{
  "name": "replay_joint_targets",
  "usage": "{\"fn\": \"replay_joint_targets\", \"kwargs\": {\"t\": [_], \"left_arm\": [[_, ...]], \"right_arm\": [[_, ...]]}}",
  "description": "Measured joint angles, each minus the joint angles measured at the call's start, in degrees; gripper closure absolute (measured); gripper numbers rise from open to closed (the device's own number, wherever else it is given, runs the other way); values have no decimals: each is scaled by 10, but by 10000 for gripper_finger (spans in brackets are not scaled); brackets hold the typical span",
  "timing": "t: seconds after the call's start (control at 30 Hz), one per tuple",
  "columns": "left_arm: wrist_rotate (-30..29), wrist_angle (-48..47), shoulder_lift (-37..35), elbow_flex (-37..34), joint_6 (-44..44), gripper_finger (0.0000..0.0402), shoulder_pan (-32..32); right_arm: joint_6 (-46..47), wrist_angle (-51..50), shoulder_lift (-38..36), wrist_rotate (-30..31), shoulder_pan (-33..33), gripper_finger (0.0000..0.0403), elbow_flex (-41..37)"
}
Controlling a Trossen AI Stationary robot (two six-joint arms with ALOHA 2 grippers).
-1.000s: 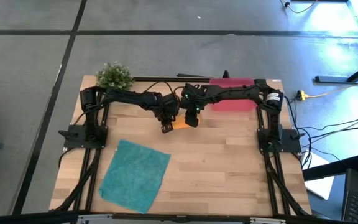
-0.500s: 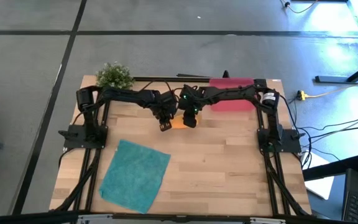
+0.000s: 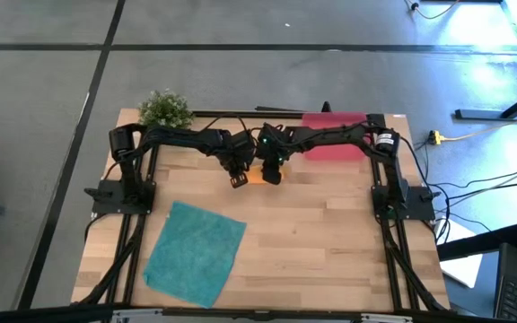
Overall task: Roll microfiber towels into tight, uniform cylinder then place into a basket
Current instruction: Fold the orange microfiber towel
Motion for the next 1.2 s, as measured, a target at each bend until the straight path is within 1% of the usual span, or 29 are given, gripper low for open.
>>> {"fn": "replay_joint_targets", "kwargs": {"t": [0.1, 0.33, 0.43, 0.57, 0.7, 0.8, 0.87, 1.03, 1.2], "left_arm": [[-20, -5, -2, 0, -1, 401, 0], [-26, -15, -22, 0, -3, 401, 0], [-55, -15, -27, 0, 6, 401, 0], [-65, -14, -27, 0, 12, 401, 4], [-93, -8, -27, 0, 22, 401, 3], [-95, -5, -21, 1, 26, 401, 5], [-96, -22, -19, 1, 19, 401, 6], [-105, -16, -8, 2, -1, 401, 1], [-108, -12, -5, 3, -3, 396, -3]], "right_arm": [[-1, 4, 1, 0, 0, 281, 0], [-1, 10, 1, 0, 1, 281, 0], [-1, 12, 0, -3, 1, 281, 0], [-1, 13, 1, -19, 1, 281, 0], [-1, 14, 1, -19, 1, 281, 0], [-2, 15, 1, -19, 1, 281, -1], [-1, 17, 2, -18, 0, 281, -1], [45, 9, 4, -16, -1, 281, 5], [36, 5, 5, -16, -1, 280, 12]]}}
